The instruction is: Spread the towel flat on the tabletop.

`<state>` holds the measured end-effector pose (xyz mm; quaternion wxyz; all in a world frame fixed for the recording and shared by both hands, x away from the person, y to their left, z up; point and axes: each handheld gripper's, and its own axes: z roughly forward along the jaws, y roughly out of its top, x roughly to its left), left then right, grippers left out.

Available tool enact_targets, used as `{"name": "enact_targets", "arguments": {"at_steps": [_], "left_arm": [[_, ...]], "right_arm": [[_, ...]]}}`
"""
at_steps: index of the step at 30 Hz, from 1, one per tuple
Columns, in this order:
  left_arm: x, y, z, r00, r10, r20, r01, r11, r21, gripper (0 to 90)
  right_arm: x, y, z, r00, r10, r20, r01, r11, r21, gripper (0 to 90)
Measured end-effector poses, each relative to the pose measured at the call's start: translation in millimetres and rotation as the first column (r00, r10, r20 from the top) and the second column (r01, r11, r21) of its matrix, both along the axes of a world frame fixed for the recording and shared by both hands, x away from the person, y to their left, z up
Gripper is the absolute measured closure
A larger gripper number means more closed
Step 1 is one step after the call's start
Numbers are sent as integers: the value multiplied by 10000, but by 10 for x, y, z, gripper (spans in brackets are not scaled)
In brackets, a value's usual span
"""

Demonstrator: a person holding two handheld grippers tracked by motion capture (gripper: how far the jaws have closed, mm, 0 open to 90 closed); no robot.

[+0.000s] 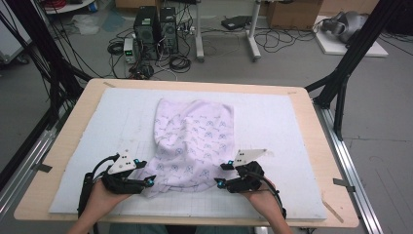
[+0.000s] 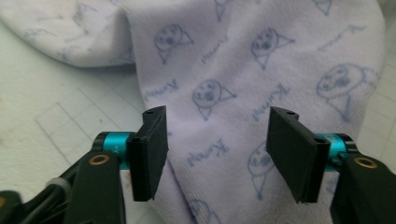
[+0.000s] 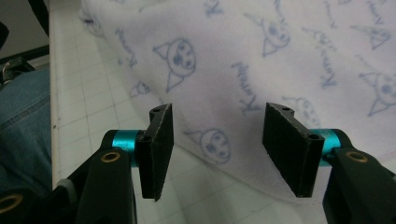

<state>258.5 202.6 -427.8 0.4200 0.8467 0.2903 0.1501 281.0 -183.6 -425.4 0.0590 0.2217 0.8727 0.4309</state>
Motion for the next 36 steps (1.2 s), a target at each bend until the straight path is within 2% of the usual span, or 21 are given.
{"name": "enact_targets", "arguments": {"at_steps": [1,3,5,7,8,9,11,13,14,15,16,20,22,23,26,28,29,30,32,35,36], "left_arm": [[6,-12,-25,9998,-163,-103,163,9998,61,472],[11,-56,-77,9987,-467,-179,475,9979,436,585],[-2,-111,-133,9990,-441,19,437,9952,877,626],[-24,-133,-149,9989,-449,111,439,9958,806,687],[-33,-137,-152,9989,-457,116,446,9959,786,770],[-42,-140,-149,9988,-458,157,444,9957,808,770],[-37,-133,-130,9990,-425,111,415,9960,789,831],[-24,-119,-93,9993,-376,24,374,9975,599,846],[-21,-111,-66,9993,-360,84,355,9979,550,852],[-19,-107,-40,9993,-334,165,326,9984,470,857],[-13,-100,-11,9993,-314,208,305,9987,414,857],[32,-73,139,9989,22,472,-16,9999,-119,862],[101,-81,179,9978,267,606,-254,9994,-224,863],[157,-94,172,9975,349,607,-342,9993,-118,864],[350,-130,134,9947,867,561,-867,9962,-15,864],[492,-166,122,9916,1171,549,-1174,9931,33,863],[566,-189,112,9902,1304,493,-1304,9915,-36,864],[634,-209,99,9890,1408,460,-1408,9900,-29,864],[761,-244,71,9860,1643,284,-1644,9864,5,864],[911,-293,8,9837,1798,1,-1798,9836,133,862],[952,-303,-19,9837,1792,-152,-1790,9837,147,862]], "right_arm": [[9,21,-38,10000,22,73,-22,10000,-71,433],[20,65,-93,10000,44,8,-44,9997,-258,457],[37,109,-133,10000,71,60,-68,9989,-464,506],[48,146,-158,9999,8,129,-1,9984,-564,572],[57,166,-181,9998,116,165,-103,9972,-737,685],[57,166,-181,9998,116,165,-103,9972,-737,685],[61,172,-181,9997,181,165,-169,9975,-686,803],[75,161,-144,9996,275,-22,-276,9982,-539,826],[73,156,-110,9996,260,59,-256,9981,-567,830],[68,141,-25,9988,358,341,-337,9977,-591,835],[68,141,-25,9988,358,341,-337,9977,-591,835],[118,82,152,9985,253,488,-236,9991,-340,835],[178,39,234,9981,23,617,-10,9998,-202,834],[218,20,264,9977,-77,674,93,9997,-226,835],[388,-20,259,9950,-626,777,658,9971,-391,838],[520,-49,184,9938,-962,550,988,9941,-458,838],[644,-58,83,9921,-1247,148,1253,9904,-589,838],[644,-58,83,9921,-1247,148,1253,9904,-589,838],[746,-55,-4,9885,-1504,-145,1489,9860,-749,839],[904,-58,-122,9833,-1731,-559,1697,9836,-607,840],[904,-58,-122,9833,-1731,-559,1697,9836,-607,840]]}}
